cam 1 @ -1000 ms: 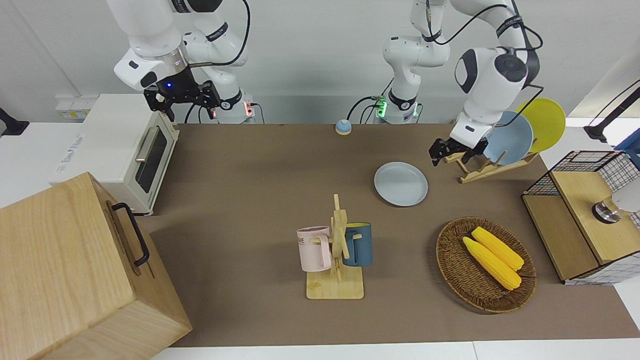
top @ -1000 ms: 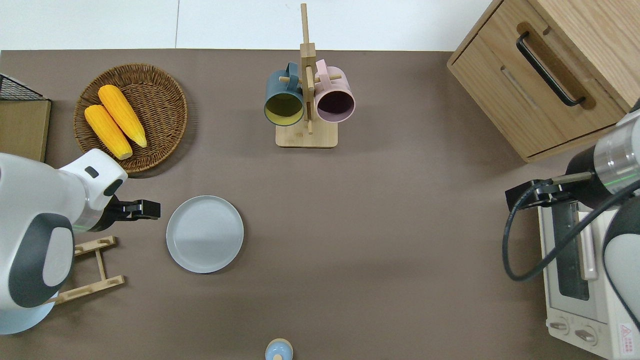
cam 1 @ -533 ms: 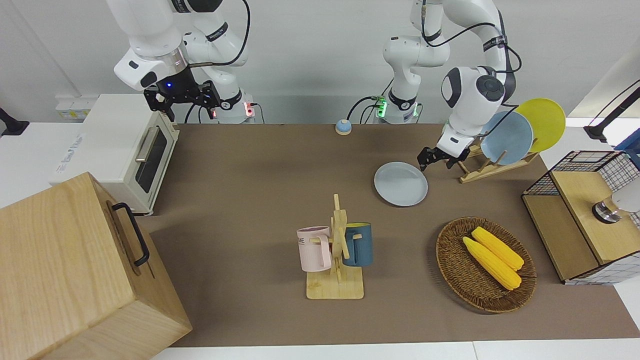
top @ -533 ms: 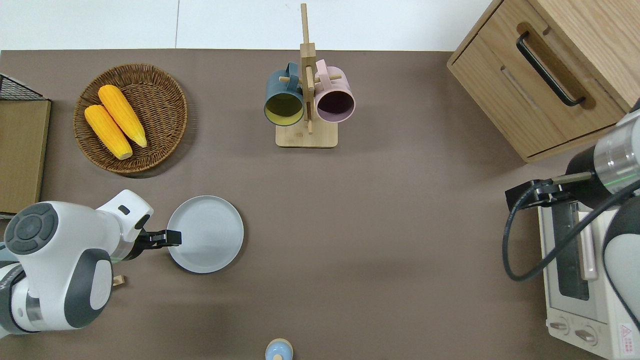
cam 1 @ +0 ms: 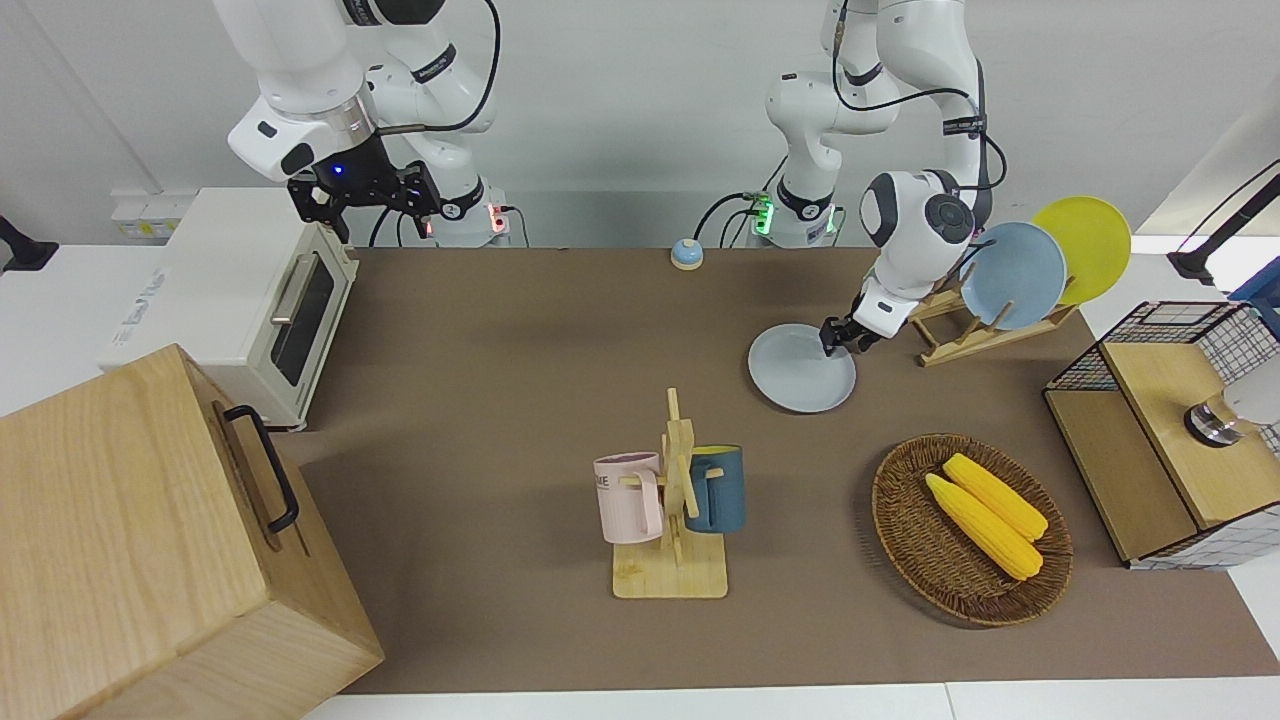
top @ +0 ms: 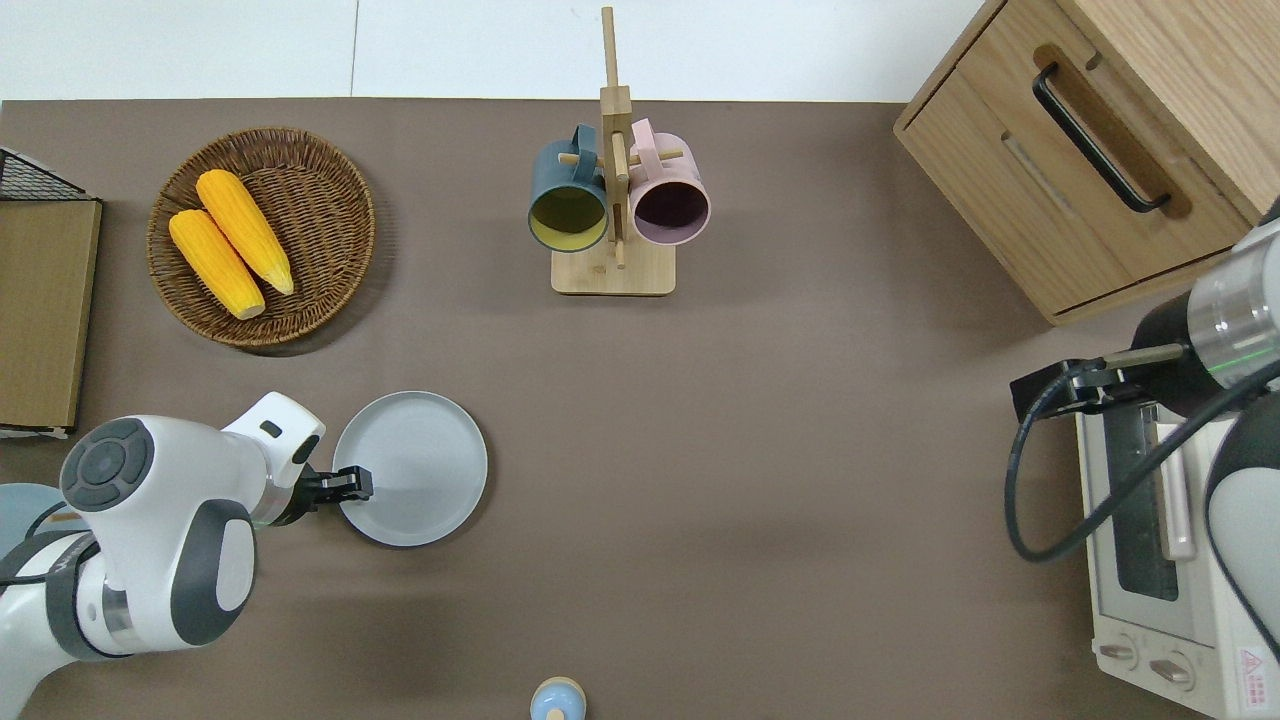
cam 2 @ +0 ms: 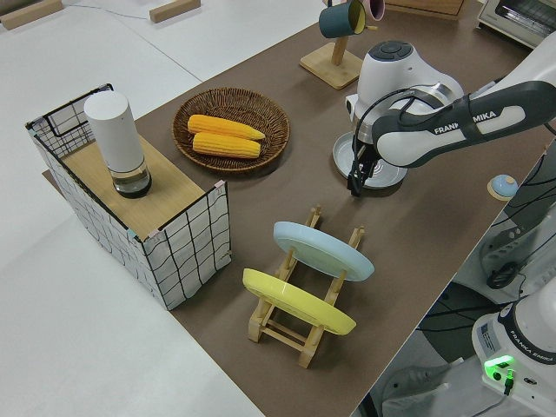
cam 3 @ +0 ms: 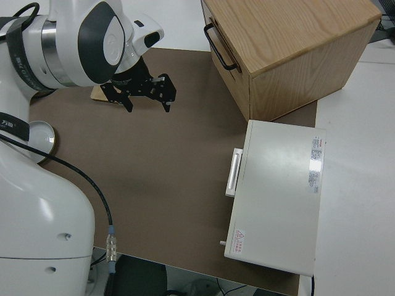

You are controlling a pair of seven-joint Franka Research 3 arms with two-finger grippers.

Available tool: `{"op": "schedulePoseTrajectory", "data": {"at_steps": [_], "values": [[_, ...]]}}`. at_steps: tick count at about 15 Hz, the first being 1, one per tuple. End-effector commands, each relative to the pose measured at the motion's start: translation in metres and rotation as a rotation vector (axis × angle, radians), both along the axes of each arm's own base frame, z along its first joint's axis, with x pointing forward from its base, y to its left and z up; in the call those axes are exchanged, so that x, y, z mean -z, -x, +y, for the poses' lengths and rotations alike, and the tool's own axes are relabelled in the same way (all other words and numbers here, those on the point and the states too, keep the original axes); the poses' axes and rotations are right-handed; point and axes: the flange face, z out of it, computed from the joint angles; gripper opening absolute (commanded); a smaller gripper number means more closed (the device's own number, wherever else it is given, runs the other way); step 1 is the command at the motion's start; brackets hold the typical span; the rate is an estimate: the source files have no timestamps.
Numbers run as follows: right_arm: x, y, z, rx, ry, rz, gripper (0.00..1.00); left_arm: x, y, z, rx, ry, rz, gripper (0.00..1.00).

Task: Pick gray plate from table and place it on lower plate rack with left arm
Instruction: 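Lower the left gripper and grasp the gray plate's near rim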

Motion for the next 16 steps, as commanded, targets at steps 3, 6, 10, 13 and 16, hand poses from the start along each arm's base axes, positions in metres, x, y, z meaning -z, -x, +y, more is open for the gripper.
{"op": "schedulePoseTrajectory", "data": {"at_steps": [3,6,10,13,16], "values": [[-0.004,0.002,-0.002,0.014,0.008,0.000,0.983,0.005,-0.001,-0.003,-0.042,0.003,-0.004,0.00],[-0.004,0.002,-0.003,0.016,0.009,-0.001,0.983,0.004,-0.001,-0.003,-0.042,0.003,-0.005,0.00],[-0.004,0.002,-0.003,0.016,0.008,0.000,0.983,0.002,-0.002,-0.003,-0.041,0.003,-0.008,0.00],[-0.004,0.002,-0.002,0.014,0.008,0.000,0.983,-0.001,-0.003,-0.003,-0.041,0.004,-0.011,0.00],[-0.004,0.002,-0.002,0.014,0.008,0.000,0.983,-0.016,-0.012,-0.003,-0.039,0.010,-0.034,0.00]]}}
